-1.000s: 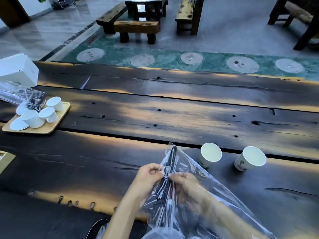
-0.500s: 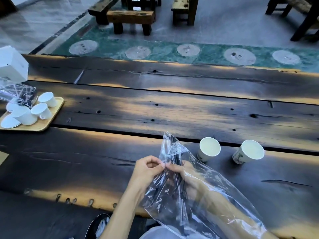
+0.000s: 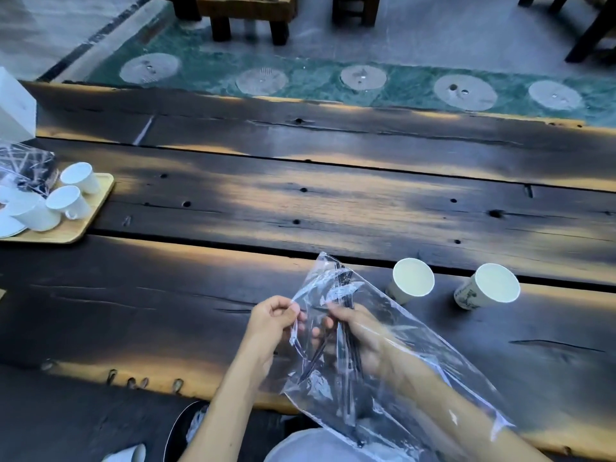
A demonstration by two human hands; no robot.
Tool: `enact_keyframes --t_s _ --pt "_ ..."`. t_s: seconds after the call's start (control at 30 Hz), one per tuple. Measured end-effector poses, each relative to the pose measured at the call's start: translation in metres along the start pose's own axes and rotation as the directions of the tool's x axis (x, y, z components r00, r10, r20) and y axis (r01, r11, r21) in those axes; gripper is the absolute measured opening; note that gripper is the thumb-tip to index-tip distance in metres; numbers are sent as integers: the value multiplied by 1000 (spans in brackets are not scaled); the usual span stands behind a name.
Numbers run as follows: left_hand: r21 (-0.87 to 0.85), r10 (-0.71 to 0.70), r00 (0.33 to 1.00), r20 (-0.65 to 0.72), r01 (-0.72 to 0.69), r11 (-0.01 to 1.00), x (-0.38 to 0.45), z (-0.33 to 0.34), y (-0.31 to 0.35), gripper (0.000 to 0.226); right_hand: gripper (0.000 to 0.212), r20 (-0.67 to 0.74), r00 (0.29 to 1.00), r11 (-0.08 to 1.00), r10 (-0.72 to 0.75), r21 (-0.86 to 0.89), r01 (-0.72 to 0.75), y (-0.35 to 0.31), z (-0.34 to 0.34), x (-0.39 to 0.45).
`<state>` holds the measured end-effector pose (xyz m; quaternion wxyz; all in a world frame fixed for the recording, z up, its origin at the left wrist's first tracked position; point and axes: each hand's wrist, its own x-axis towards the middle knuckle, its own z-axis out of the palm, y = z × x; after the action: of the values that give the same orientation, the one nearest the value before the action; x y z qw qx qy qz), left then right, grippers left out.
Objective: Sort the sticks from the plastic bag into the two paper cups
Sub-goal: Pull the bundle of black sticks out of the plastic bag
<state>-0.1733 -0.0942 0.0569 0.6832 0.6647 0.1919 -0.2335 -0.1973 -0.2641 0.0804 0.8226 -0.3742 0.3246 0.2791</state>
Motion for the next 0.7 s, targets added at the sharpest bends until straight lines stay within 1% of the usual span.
enact_keyframes --t_s 0.07,0.1,0.17,0.2,0.27,0.33,0.37,0.43,0.53,0.57,0.7 --pt "28 -4 1000 -22 5 1000 7 -7 -1 9 17 21 1000 996 8 87 -10 -1 4 5" --pt "26 -8 1000 -29 8 1000 10 -10 0 11 20 24 1000 995 -7 104 5 -2 6 9" --pt "10 -23 999 -32 23 1000 16 -14 1 12 18 16 997 990 -71 121 68 -4 10 21" --pt "20 -38 999 -12 39 999 19 -16 2 13 16 6 993 983 -116 146 114 -5 12 27" --pt "85 -83 994 77 76 993 22 -21 2 16 18 -34 984 959 -176 220 179 -8 17 39" --pt "138 -101 982 161 79 987 22 -25 0 16 24 -53 983 940 -174 290 181 -10 22 46" --pt "146 -94 981 171 69 987 23 -27 -1 17 28 -54 986 940 -156 299 165 -10 24 48" --pt "135 -60 992 115 44 990 28 -32 -2 23 32 -60 991 949 -121 286 133 -9 27 53" --pt "107 -10 1000 15 8 994 39 -44 0 26 26 -143 977 968 -156 174 180 -12 28 61" --pt "114 -4 1000 -8 5 993 42 -49 2 26 24 -148 977 969 -155 170 180 -13 30 63" --pt "117 6 997 -79 4 993 56 -68 6 26 21 -38 993 963 -108 245 114 -16 39 67"
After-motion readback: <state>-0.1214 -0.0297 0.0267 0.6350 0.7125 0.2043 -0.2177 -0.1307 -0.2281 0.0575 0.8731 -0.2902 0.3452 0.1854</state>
